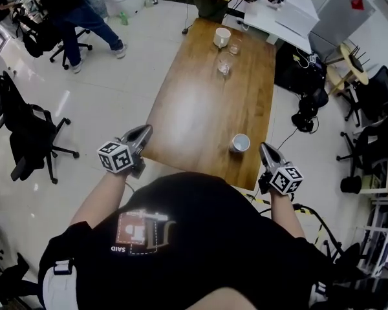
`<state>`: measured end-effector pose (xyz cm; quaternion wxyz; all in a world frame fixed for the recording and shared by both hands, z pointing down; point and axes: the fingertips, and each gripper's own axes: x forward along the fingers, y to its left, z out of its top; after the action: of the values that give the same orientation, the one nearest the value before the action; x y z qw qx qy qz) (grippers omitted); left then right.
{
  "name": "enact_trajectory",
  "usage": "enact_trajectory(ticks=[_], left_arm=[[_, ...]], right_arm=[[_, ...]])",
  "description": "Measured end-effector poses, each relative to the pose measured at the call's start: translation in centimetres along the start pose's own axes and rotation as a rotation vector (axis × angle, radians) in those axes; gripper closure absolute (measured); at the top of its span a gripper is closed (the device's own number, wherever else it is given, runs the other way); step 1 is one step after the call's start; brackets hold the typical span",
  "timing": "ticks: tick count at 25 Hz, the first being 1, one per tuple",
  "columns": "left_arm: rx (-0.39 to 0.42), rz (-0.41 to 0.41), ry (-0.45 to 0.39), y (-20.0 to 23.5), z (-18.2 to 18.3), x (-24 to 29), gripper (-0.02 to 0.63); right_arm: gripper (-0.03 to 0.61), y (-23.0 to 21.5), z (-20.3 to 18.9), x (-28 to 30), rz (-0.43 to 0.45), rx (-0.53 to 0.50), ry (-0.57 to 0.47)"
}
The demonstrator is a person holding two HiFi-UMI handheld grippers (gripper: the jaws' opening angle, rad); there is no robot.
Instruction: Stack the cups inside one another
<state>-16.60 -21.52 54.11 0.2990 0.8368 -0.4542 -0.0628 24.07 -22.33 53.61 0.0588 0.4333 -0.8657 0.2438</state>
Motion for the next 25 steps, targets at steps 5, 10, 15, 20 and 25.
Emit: enact_trajectory(ticks=[5,10,15,20,25], left_arm=[[0.024,-0.034,0.0,-0.9,0.6,0.8,0.612],[0.046,-0.058,0.015,-1.6,0.7,1.7,0.611],[0.055,-0.074,0.023,-2.2,0.6,2.3,0.612],[0.062,-0.082,0.031,-2.6,0.5,2.5,0.612],[0.07,-0.089,0.04,-2.6,0.3,2.8,0.611]], right_arm=[[0.566,-0.2,-0.4,-0.2,-0.011,0.0,0.022],[0.566,-0.5,-0.7,-0.8,-0.025,0.0,0.024],[0.566,-0.9,-0.7,-1.5,-0.036,0.005,0.014],[0.566,-1.0,-1.2,-1.9,-0.04,0.008,0.013],[0.566,-1.1,-1.3,-1.7,-0.039,0.007,0.014]])
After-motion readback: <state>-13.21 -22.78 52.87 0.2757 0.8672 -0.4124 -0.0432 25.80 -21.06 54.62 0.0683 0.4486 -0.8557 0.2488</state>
